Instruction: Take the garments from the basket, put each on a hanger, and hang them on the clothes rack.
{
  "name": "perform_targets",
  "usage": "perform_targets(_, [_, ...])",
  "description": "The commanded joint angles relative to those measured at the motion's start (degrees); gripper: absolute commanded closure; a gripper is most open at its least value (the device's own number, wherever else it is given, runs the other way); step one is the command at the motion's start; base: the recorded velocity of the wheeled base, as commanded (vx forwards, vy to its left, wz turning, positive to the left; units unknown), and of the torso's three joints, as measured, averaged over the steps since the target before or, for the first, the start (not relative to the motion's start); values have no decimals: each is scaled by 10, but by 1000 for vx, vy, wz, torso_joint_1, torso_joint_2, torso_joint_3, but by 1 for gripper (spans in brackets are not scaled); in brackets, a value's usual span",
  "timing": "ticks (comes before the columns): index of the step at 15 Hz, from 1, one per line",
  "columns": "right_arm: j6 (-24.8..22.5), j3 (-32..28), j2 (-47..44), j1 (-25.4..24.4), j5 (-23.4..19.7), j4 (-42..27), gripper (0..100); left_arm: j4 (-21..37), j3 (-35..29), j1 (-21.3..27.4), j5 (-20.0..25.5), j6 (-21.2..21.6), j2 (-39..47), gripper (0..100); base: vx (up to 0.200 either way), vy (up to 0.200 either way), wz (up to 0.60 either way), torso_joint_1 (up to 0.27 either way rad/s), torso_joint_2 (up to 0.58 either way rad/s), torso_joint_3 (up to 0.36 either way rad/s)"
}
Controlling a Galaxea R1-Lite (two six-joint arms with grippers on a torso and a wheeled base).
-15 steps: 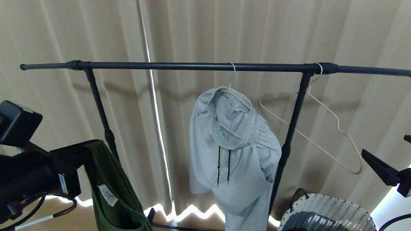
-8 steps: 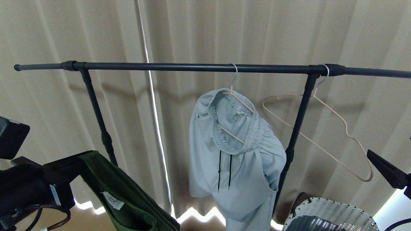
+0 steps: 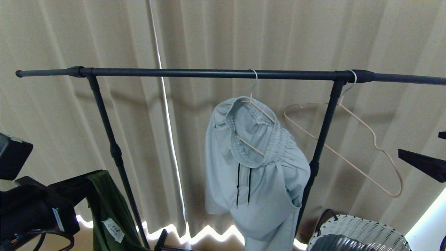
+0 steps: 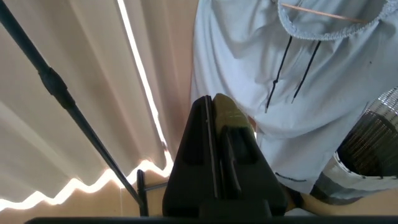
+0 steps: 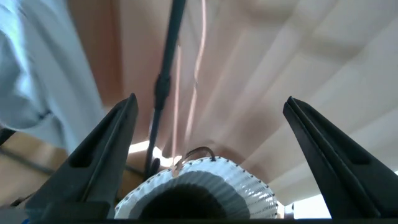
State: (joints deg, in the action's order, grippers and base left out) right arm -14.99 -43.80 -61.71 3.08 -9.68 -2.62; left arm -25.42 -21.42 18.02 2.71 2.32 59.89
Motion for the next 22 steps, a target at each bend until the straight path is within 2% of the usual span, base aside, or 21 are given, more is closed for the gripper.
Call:
perform_targets(1, [0,-58,-65,-6,3,-22,0,-2,-8,2,0,0,17,100,0,0,0,0,0,0])
perform_targets(3, [0,-71,-90,-6,4,-25,0,-5,-9,8,1,0,21,100,0,0,0,0,0,0])
perform_targets(4, [-1,-93,-122,-7,5,-48,0,-10,-11,22,0,-2,22,100,0,0,0,0,0,0])
perform_targets(7, [-1,-139,-190,-7,5,-85,0,-38,-3,23,0,-2,22,100,0,0,0,0,0,0])
perform_targets(11, [0,-177,-253,-8,4,-90,0,-38,3,26,0,1,22,100,0,0,0,0,0,0])
perform_targets(15, [8,-192,-286,-11,0,-83,0,-38,4,45,0,1,18,100,0,0,0,0,0,0])
perform_targets(17, [22,-211,-299,-26,-1,-83,0,-38,5,45,0,1,17,100,0,0,0,0,0,0])
perform_targets(22, [42,-230,-326,-29,-1,-83,0,-38,6,45,0,1,15,100,0,0,0,0,0,0])
